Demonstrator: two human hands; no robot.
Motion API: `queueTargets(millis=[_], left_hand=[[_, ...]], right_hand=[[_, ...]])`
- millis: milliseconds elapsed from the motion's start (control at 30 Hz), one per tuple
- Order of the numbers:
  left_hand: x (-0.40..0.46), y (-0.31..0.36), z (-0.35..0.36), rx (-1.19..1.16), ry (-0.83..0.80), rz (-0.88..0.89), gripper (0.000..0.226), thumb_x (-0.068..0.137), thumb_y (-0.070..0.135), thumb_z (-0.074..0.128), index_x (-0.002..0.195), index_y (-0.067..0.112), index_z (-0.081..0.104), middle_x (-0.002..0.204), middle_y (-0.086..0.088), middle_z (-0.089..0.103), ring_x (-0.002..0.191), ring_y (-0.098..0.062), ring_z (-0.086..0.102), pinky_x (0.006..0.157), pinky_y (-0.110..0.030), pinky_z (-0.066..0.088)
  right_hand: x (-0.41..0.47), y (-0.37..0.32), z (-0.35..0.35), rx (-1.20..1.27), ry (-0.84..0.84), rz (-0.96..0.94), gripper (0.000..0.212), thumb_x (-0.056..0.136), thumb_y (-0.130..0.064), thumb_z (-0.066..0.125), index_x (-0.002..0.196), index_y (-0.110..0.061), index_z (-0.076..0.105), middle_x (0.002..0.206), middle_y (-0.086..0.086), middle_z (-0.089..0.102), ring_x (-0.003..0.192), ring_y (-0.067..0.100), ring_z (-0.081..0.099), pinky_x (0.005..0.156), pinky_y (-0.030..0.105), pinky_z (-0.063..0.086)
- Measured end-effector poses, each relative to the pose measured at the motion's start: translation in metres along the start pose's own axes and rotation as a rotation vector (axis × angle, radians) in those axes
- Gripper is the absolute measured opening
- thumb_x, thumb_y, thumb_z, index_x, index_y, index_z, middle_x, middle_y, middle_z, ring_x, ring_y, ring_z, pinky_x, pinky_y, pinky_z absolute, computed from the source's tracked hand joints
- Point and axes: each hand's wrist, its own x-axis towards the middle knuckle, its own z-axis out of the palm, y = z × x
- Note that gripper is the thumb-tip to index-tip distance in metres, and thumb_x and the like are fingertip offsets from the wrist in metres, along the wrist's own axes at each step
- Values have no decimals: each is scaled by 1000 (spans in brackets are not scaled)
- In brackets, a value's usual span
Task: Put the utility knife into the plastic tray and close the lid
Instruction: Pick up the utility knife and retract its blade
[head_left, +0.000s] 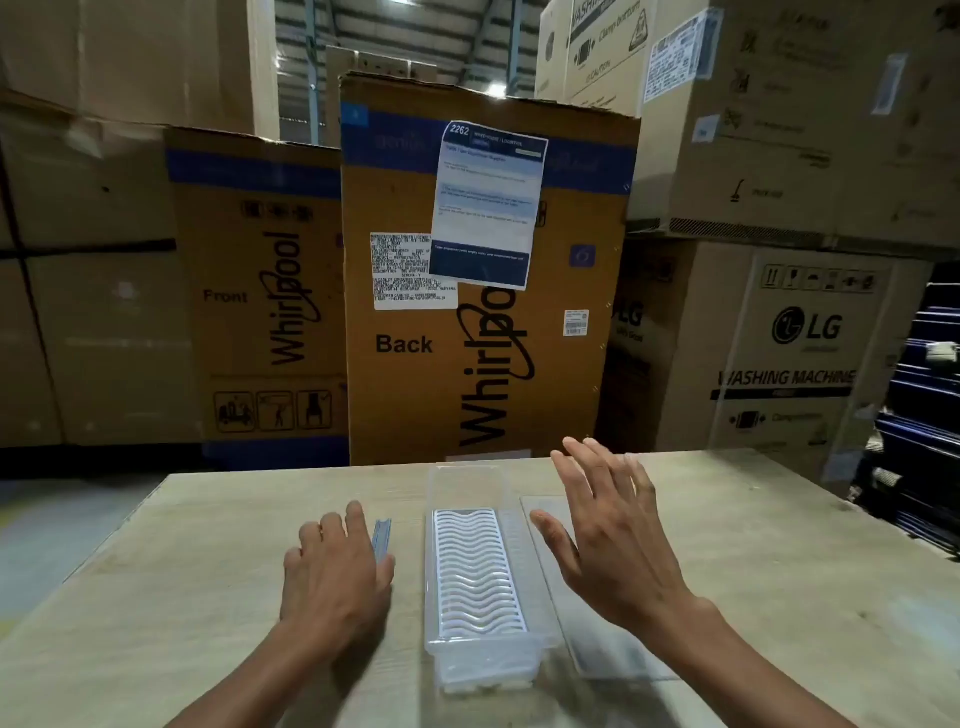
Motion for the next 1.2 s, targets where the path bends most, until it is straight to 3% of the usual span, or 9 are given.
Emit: queueTargets(millis=[233,400,500,667,800,900,1000,1100,1200], left_hand=[[13,4,11,-190,-181,-128,58,92,45,62,137,16,40,134,-10,53,119,-27,55,96,-39,54],[21,5,7,-205,-207,-157,33,95,32,60,119,12,50,118,-9,61,95,-22,56,72,-32,48],[25,2,4,-225,-210,-181,19,93,28,63,98,15,50,97,-4,57,89,-24,53,67,-32,44],[32,-3,-1,-203,-251,-178,34,85,32,74,77,20,43,84,-1,54,87,-21,59,55,-25,34],[29,-2,-5,-208,-266,-178,36,85,30,75,74,19,42,74,3,50,80,-17,56,60,-26,39],[26,-4,-8,-273,-309,-189,20,82,27,77,80,15,61,79,0,66,82,-17,66,69,-32,53],[20,-8,-13,-475,-309,-238,13,78,21,81,82,9,76,83,-8,77,81,-21,73,74,-38,61],[8,-1,-34,-858,-143,-237,12,81,18,81,78,10,73,75,-10,76,70,-23,70,58,-33,56],[-3,23,-64,-1221,-133,-165,15,88,18,75,87,4,71,79,-12,74,73,-24,69,63,-33,58]], right_hand=[[1,2,13,25,-18,17,62,97,-60,33,138,-17,50,144,8,55,137,27,48,108,58,41],[4,4,16,49,-9,26,59,96,-59,35,137,-18,51,142,8,56,137,27,48,108,56,42],[6,3,20,60,-19,42,59,97,-59,36,137,-19,50,142,6,56,138,26,46,108,54,41],[7,1,23,79,-37,56,59,96,-60,35,137,-20,51,141,6,57,139,26,45,108,53,41],[7,-1,21,88,-44,59,60,96,-61,33,137,-21,51,142,5,56,141,25,43,109,52,40],[5,-2,19,98,-71,60,64,95,-63,29,136,-21,53,141,4,57,141,26,42,109,52,40],[3,-4,14,145,-94,29,61,95,-64,29,131,-22,57,137,2,60,138,24,44,107,49,42],[3,-9,7,219,-33,-4,54,95,-62,36,125,-25,61,128,-4,64,126,17,52,98,39,48],[13,-26,-18,571,-8,134,39,94,-56,52,120,-29,62,115,-14,65,103,6,62,83,19,50]])
